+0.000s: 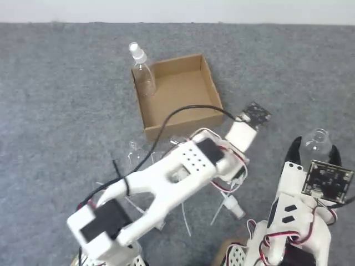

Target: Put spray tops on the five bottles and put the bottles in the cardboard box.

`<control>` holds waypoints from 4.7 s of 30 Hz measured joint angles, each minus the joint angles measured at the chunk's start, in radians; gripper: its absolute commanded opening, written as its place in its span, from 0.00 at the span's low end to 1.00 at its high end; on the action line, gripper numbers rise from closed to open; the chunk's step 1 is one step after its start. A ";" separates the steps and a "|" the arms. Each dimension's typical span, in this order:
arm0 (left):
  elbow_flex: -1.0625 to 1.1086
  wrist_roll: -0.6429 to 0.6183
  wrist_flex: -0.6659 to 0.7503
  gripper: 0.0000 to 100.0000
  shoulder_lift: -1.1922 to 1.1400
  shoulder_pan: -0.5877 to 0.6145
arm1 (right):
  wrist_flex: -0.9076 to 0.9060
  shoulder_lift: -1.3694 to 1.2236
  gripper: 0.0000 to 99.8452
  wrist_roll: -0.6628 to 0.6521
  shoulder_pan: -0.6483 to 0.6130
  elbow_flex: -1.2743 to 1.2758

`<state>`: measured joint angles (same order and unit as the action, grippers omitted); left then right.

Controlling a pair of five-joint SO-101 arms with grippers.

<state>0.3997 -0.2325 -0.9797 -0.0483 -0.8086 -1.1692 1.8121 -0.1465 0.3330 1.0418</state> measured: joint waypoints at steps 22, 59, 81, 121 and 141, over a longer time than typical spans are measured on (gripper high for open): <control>-0.296 -0.051 -0.014 0.10 -0.402 -0.037 | -0.012 0.000 0.01 0.000 0.000 0.000; -1.016 -0.049 -0.551 0.01 -0.855 -0.041 | -0.012 0.000 0.01 0.000 0.000 0.000; -1.059 -0.049 -0.621 0.01 -0.859 -0.041 | -0.012 0.000 0.01 0.000 0.000 0.011; -0.259 -0.057 -0.247 0.01 -0.054 0.014 | -0.012 0.000 0.01 0.000 0.000 0.034; 0.222 -0.057 0.049 0.01 0.626 0.104 | 0.002 0.000 0.01 0.003 -0.120 0.071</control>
<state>0.6222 -0.2892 -0.9306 0.5777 -0.7043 -1.1676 1.8121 -0.1435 0.2133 1.1124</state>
